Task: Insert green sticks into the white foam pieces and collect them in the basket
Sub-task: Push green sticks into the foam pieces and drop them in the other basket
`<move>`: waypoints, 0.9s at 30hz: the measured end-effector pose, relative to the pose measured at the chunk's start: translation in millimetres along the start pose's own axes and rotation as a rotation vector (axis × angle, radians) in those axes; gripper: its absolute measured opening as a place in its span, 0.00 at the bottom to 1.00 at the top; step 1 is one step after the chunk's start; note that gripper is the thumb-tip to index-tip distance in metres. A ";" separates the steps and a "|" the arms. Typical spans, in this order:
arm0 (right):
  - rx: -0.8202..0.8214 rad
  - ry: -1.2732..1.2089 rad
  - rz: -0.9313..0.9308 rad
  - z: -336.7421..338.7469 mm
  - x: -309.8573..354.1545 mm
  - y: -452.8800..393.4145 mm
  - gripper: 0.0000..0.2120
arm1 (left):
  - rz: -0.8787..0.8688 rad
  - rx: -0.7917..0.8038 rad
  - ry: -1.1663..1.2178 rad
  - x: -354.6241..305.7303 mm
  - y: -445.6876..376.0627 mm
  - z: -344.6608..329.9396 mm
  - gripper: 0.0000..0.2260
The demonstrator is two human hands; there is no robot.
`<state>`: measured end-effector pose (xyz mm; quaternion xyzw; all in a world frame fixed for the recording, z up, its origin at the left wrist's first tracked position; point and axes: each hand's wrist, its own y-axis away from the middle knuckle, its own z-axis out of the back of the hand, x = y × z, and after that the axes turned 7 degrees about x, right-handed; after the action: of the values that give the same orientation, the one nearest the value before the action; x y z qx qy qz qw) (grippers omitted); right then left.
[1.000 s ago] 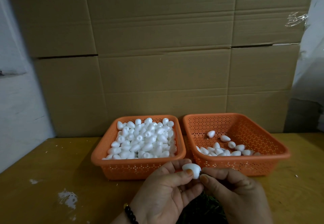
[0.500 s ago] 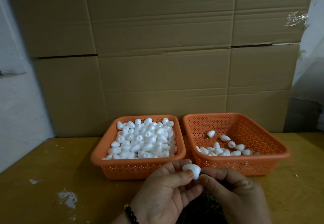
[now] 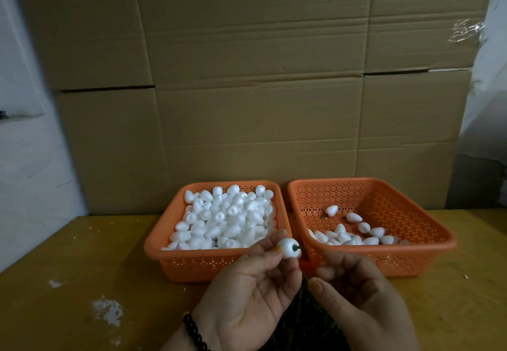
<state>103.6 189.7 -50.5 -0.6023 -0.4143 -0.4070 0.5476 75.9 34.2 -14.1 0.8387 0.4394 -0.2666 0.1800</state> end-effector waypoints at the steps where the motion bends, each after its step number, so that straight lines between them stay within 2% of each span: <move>1: 0.006 0.038 0.007 -0.3 -0.8 1.0 0.20 | -0.003 0.016 0.030 -1.9 0.5 -0.2 0.16; 3: 0.042 0.162 0.012 0.1 -2.9 3.2 0.21 | -0.022 0.033 0.054 -4.6 1.8 -0.6 0.16; 8: 0.095 0.483 0.052 0.3 -3.4 6.8 0.20 | -0.088 0.016 0.004 -5.5 1.6 -0.5 0.07; 13: 0.162 0.707 0.157 1.5 -4.4 7.7 0.18 | -0.085 0.057 -0.034 -5.8 1.8 0.2 0.08; 16: 0.332 0.903 0.154 1.9 0.0 6.0 0.11 | -0.082 0.074 -0.051 -5.0 1.1 1.7 0.11; 18: 0.491 1.159 0.189 2.1 -0.8 4.6 0.10 | -0.086 0.102 -0.050 -4.7 1.1 4.2 0.13; 20: 0.500 1.205 0.224 -0.2 6.0 4.0 0.10 | -0.091 0.142 -0.066 -4.6 1.4 6.0 0.16; 22: 0.584 1.237 0.178 -5.2 11.7 4.0 0.09 | -0.102 0.176 -0.089 -4.6 1.4 7.1 0.18; 23: 0.592 1.192 0.248 -4.2 3.1 5.2 0.13 | -0.110 0.189 -0.092 -4.7 1.4 7.0 0.17; 25: 0.652 1.251 0.182 1.4 -5.9 4.0 0.18 | -0.123 0.206 -0.104 -5.4 1.9 6.0 0.16; 27: 0.705 1.282 0.138 2.7 -5.1 0.9 0.19 | -0.138 0.199 -0.143 -4.9 1.7 5.4 0.16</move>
<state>102.9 192.1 -55.8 -0.0588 -0.0799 -0.4866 0.8680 73.4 27.2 -15.3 0.7991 0.4535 -0.3796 0.1080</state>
